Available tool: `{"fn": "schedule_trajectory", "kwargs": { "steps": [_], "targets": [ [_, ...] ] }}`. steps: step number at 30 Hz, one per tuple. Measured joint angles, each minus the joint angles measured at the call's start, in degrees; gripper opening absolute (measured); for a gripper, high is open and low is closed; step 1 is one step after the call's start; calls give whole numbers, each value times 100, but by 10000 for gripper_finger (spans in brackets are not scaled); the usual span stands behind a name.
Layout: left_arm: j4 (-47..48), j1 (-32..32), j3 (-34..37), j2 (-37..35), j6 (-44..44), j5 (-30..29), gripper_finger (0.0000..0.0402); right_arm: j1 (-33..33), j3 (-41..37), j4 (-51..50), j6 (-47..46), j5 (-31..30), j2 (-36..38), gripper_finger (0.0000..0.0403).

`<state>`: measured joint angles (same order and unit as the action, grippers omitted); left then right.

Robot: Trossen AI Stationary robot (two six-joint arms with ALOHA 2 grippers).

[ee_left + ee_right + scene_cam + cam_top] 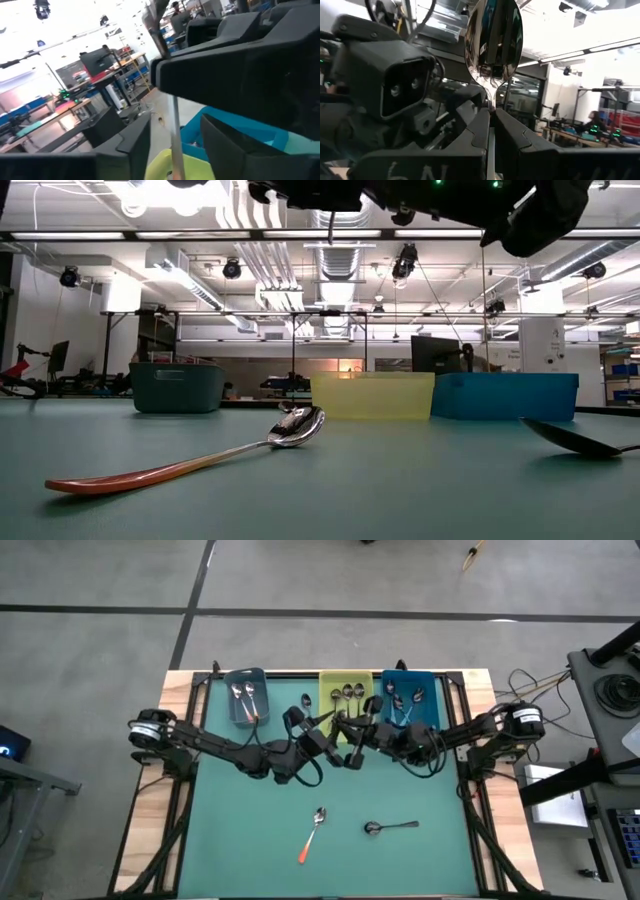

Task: Sort silverware by color (type)
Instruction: Put the orange spoon into the green bin

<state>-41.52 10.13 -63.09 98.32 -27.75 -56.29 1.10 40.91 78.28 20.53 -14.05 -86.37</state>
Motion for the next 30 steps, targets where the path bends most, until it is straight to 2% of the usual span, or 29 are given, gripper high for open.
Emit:
{"fn": "schedule_trajectory", "kwargs": {
  "steps": [5,10,21,30],
  "targets": [
    [-1,18,0,0,-29,-434,84,-2,0,-2,45,-121,0,9],
    [5,24,2,0,-22,-472,9,-2,0,3,42,-119,0,9],
    [3,22,9,0,238,-457,1,-2,0,-2,250,-104,0,15],
    [-3,20,11,-21,510,-446,1,0,0,3,202,-104,0,79]
  ]
}}
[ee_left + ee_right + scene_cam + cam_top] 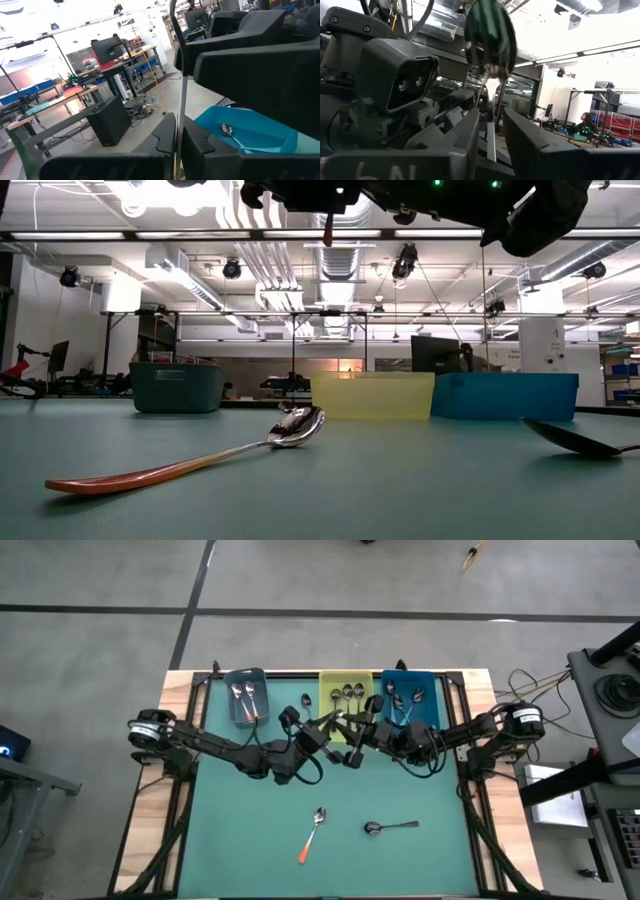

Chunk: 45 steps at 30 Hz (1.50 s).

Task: Sort silverware by color (type)
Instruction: Put the orange spoon into the green bin

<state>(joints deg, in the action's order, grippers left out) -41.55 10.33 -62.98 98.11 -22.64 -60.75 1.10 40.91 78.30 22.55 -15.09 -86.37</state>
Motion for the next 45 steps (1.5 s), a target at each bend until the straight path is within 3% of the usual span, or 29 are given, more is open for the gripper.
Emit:
{"fn": "schedule_trajectory", "kwargs": {
  "steps": [10,21,25,29,34,38,45],
  "targets": [
    [1,-9,0,-23,119,22,0,-2,0,-2,19,-208,11,131],
    [151,-9,0,-58,96,-3,0,-2,0,-28,247,-349,11,132],
    [838,-9,2,-163,260,-280,0,4,-2,-63,824,-1032,11,136],
    [2463,17,2,-382,1561,-222,0,-4,-4,-49,1463,-1972,107,135],
    [4850,-38,-11,-681,4157,1013,0,2,-4,-327,1898,-2702,372,124],
    [6314,-60,-166,-714,5671,2137,0,-14,-4,-850,1834,-2897,654,115],
    [7025,-187,-293,-482,7210,3937,0,-398,-4,-2374,1147,-2953,1215,98]
  ]
}}
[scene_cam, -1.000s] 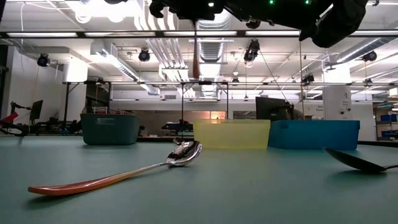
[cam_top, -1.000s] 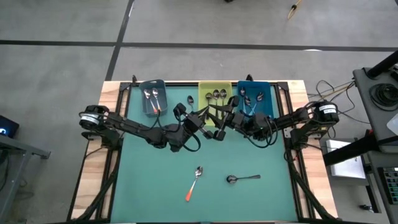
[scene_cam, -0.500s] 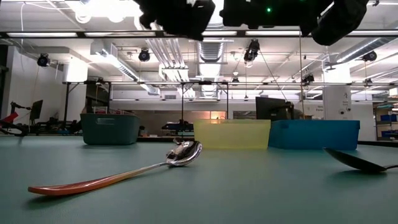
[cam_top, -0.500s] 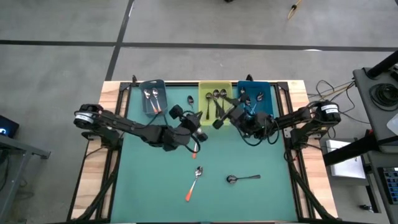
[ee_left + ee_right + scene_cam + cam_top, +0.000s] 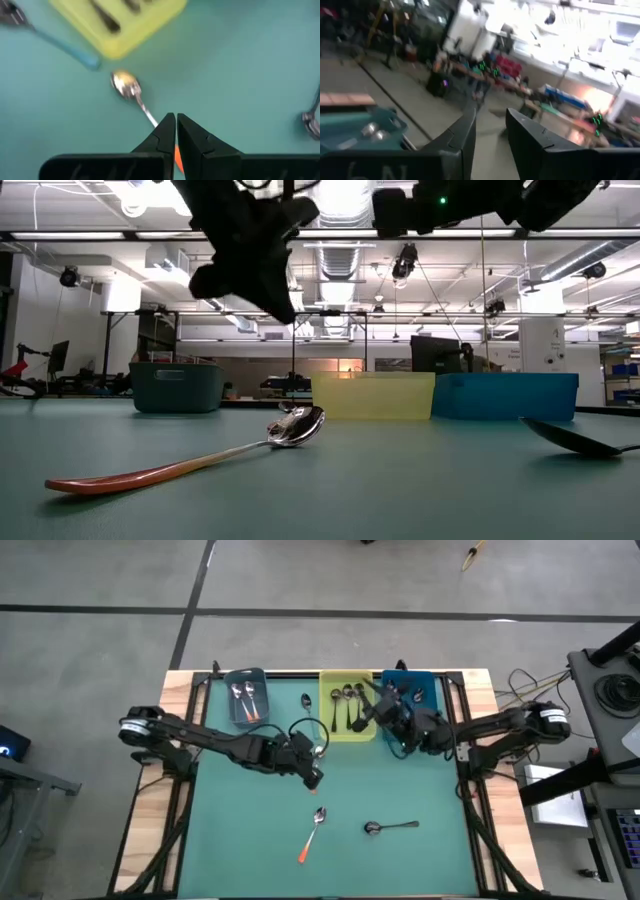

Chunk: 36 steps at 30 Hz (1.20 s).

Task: Sort silverware by color (type)
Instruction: Put the orange spoon into the green bin

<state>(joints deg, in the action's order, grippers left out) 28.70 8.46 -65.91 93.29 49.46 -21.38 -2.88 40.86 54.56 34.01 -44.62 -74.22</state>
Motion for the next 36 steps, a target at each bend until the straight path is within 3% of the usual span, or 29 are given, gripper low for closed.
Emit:
{"fn": "schedule_trajectory", "kwargs": {
  "steps": [7,13,17,26,31,36],
  "targets": [
    [-46,5,6,595,579,242,0,-963,0,-2337,-1478,163,713,79],
    [-49,-84,-391,1213,658,117,1,-2029,0,-3752,-2965,1872,1132,75],
    [307,-187,-971,1556,655,106,14,-2476,-2,-3933,-3328,2641,1133,75],
    [1428,-409,-1903,2334,653,93,103,-2594,-4,-3960,-3266,2675,1019,79],
    [1548,-456,-1996,2509,640,91,165,-2594,-4,-3976,-3143,2667,1017,71],
    [1564,-456,-1956,2538,655,-27,197,-2594,-4,-3976,-3092,2664,1015,72]
  ]
}}
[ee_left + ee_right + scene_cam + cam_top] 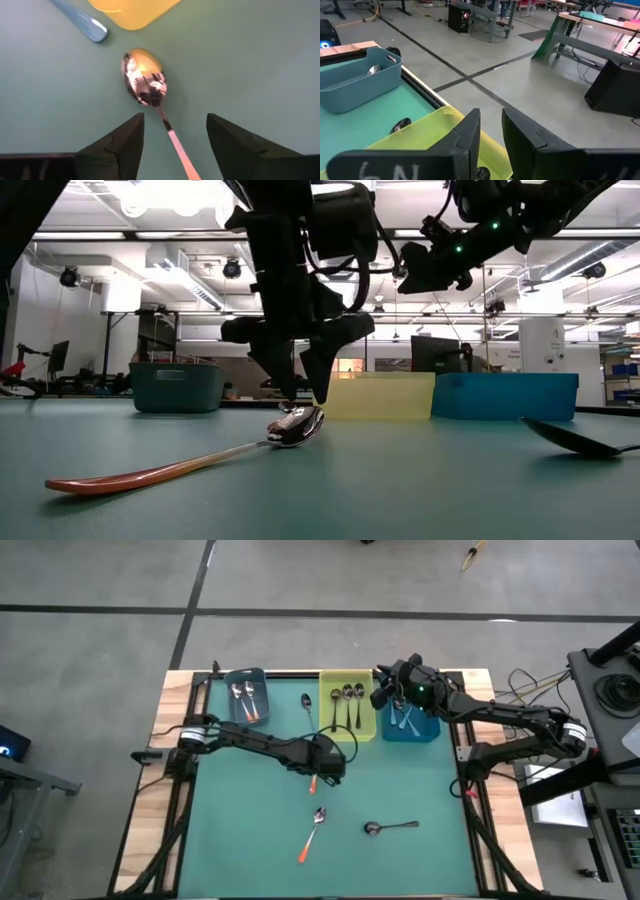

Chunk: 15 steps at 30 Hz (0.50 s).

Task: Sort silverware by color (type)
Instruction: Put the orange spoon into the green bin

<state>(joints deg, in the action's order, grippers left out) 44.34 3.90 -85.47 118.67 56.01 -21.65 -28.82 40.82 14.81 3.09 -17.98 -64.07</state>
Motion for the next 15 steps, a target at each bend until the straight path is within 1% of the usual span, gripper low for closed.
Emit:
{"fn": "schedule_trajectory", "kwargs": {
  "steps": [3,6,15],
  "targets": [
    [-47,0,97,24,24,-121,200,0,0,2,2,-2,0,76],
    [-293,-1,278,24,71,-142,196,0,0,0,9,-2,-2,77],
    [-636,0,627,26,218,-199,166,0,0,4,82,-2,-2,69]
  ]
}}
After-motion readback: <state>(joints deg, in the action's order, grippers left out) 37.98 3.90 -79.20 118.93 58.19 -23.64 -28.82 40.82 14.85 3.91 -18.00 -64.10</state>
